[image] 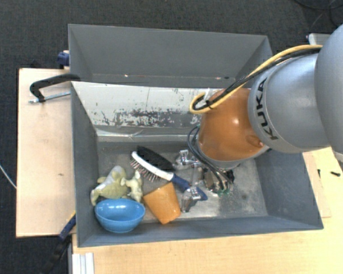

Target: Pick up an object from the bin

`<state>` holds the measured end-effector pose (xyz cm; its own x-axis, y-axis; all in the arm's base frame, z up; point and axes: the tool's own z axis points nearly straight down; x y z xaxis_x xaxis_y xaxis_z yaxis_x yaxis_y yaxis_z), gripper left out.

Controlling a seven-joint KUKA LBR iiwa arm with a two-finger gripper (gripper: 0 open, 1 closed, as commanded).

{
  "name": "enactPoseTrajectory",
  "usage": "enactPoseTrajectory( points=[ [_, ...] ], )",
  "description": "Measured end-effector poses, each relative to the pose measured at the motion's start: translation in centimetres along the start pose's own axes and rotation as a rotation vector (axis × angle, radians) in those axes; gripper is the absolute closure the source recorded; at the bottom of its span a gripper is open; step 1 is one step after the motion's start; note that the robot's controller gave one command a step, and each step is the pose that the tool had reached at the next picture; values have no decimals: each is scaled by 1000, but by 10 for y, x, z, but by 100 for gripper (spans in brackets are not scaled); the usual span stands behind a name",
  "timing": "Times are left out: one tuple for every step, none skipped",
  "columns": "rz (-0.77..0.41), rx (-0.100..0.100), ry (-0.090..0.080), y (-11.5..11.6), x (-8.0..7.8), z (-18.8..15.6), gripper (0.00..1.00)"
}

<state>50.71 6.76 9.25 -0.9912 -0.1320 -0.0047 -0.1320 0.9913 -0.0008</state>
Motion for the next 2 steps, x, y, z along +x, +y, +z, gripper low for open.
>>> enactPoseTrajectory(
  points=[
    [3, -2, -4, 0, -1, -3, 100],
    [76, -2, -9, -8, 1, -199, 100]
  ],
)
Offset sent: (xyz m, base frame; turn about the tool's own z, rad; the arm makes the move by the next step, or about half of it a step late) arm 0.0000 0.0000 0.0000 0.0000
